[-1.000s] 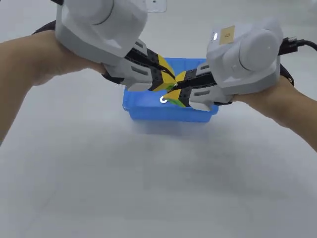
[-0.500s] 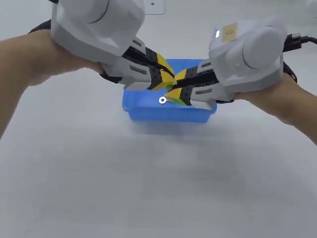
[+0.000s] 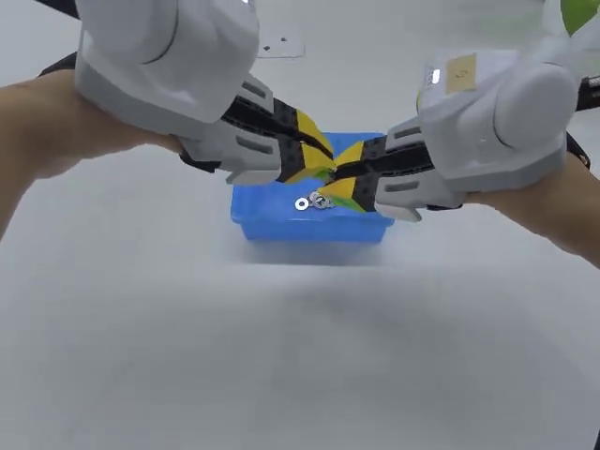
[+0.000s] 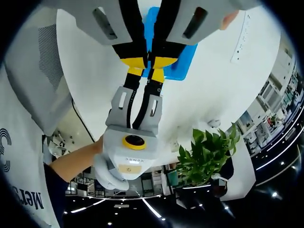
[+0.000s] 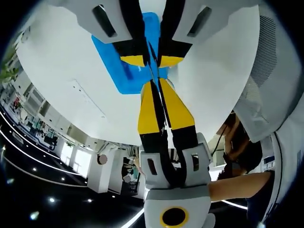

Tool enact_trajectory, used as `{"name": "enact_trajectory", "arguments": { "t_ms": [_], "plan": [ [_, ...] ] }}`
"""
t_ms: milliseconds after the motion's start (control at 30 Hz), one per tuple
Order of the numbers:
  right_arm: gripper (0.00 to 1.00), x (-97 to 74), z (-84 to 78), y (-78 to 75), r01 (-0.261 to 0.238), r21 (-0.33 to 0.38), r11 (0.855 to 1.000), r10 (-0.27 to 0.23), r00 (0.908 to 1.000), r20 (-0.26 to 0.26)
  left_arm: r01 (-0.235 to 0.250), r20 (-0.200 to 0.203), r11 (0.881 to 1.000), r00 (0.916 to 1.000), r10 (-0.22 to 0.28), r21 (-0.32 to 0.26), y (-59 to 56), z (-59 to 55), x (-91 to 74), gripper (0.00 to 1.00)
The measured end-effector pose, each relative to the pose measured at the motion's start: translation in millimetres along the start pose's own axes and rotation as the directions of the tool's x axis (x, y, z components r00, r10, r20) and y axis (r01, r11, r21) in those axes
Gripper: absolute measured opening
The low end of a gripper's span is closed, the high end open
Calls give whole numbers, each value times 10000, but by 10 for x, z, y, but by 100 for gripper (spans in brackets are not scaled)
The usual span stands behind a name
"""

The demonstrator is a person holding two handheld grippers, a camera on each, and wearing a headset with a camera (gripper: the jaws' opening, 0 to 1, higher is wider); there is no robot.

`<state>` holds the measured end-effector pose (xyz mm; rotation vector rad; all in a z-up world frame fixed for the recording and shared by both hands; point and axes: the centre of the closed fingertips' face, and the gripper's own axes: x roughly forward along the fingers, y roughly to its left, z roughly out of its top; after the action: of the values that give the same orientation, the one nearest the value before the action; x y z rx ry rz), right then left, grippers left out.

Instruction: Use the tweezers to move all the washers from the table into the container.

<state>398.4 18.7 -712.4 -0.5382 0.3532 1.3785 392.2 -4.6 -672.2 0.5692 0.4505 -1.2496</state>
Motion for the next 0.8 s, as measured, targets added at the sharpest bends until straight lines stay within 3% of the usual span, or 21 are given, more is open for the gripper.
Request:
{"name": "enact_trajectory", "arguments": {
  "t_ms": [400, 567, 800],
  "plan": [
    [8, -153, -63, 453, -682, -501, 9964, 644, 9952, -738, 3, -161, 9999, 9999, -6, -165, -432, -80, -62, 7],
    [8, -70, -197, 589, -1186, -628, 9910, 1100, 9859, -1263, -3, -232, 9980, 9997, -12, -636, -583, -254, -29, 7],
    [8, 56, -304, 687, -1585, -480, 9862, 1495, 9767, -1540, 56, -455, 9935, 9989, -109, -1141, -627, -500, 14, 5]
  ]
}}
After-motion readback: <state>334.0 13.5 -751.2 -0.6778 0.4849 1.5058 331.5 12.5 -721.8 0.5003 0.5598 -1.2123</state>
